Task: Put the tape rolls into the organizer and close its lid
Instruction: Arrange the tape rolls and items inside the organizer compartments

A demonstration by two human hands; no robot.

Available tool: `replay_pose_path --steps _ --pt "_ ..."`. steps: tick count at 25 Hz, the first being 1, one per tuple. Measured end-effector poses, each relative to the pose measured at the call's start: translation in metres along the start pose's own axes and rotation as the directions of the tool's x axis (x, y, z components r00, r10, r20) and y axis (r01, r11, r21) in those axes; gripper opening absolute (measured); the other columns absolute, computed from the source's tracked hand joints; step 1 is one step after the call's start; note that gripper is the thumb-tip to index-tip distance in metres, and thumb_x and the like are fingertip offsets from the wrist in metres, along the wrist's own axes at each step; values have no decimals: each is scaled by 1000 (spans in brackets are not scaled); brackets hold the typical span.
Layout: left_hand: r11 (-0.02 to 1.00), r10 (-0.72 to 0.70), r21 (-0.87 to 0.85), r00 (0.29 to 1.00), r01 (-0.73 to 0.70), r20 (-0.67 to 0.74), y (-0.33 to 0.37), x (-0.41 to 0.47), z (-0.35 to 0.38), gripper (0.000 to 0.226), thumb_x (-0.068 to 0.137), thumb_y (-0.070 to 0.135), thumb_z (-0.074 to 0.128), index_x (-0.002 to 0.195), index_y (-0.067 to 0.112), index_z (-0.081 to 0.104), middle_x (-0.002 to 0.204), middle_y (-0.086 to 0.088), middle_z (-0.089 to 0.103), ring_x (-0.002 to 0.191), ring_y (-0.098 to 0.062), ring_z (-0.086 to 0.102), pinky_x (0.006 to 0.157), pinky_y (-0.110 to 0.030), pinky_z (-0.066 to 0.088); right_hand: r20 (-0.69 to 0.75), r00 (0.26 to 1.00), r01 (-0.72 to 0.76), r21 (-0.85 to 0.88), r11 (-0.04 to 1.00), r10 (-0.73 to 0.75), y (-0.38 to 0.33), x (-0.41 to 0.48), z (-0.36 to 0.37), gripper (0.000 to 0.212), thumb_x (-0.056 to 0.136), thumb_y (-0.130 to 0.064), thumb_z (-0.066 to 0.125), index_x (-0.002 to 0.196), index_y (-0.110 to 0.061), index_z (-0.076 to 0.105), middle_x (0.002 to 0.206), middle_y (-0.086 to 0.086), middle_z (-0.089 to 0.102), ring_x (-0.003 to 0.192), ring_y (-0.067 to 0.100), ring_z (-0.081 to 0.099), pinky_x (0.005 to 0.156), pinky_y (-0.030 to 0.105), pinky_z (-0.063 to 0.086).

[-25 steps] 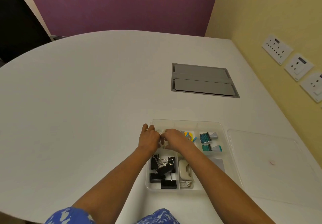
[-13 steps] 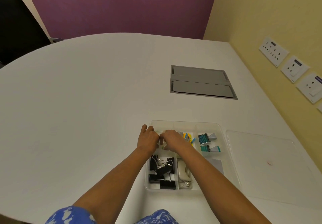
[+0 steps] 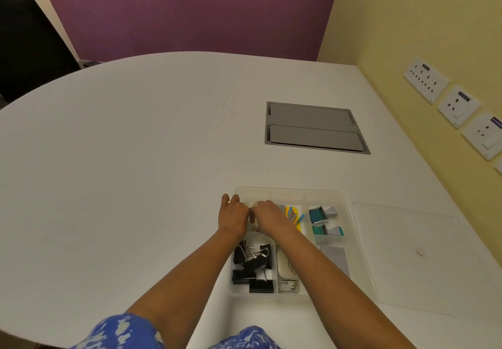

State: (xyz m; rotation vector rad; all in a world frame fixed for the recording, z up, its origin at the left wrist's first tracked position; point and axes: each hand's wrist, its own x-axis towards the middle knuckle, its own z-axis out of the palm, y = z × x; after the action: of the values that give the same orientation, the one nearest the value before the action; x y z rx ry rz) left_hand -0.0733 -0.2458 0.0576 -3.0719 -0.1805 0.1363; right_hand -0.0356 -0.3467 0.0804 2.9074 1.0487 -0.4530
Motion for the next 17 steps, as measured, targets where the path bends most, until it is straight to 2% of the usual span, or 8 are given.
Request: replay_pose_path --steps 5,8,10,13,17 --pt "1000 2 25 1000 -2 8 3 1 0 20 92 17 57 109 21 69 112 -4 68 122 -19 46 110 -36 24 -3 1000 -8 5 1000 8 0 1 2 23 87 -9 63 110 -9 65 120 15 61 115 30 54 95 37 47" --pt "1000 22 6 1000 -22 -5 3 1 -5 22 94 14 54 110 20 67 112 -5 68 115 -21 52 108 -35 27 -19 999 -36 96 995 38 2 1 2 25 88 -10 63 113 -9 65 120 13 64 113 28 56 94 36 47" --pt "998 29 -46 998 -31 -47 2 2 -9 26 95 9 49 114 20 64 113 -4 67 110 -21 57 105 -34 30 -82 994 -58 189 980 75 4 0 -1 24 92 -10 56 116 -9 63 119 14 64 113 28 56 94 36 47" --pt "991 9 -131 993 -25 -121 -2 1 -12 30 96 12 45 122 18 60 120 -3 64 114 -21 56 103 -33 32 -189 971 -81 308 948 144 12 -4 -10 27 94 -14 54 119 -10 61 119 13 62 115 28 54 93 37 46" --pt "980 -32 -201 986 -1 -161 -7 -5 -13 31 96 12 44 121 16 61 123 -3 63 114 -21 56 100 -33 34 -244 950 -101 345 933 193 25 -11 -16 28 94 -16 53 121 -10 60 121 12 61 117 27 52 93 37 46"
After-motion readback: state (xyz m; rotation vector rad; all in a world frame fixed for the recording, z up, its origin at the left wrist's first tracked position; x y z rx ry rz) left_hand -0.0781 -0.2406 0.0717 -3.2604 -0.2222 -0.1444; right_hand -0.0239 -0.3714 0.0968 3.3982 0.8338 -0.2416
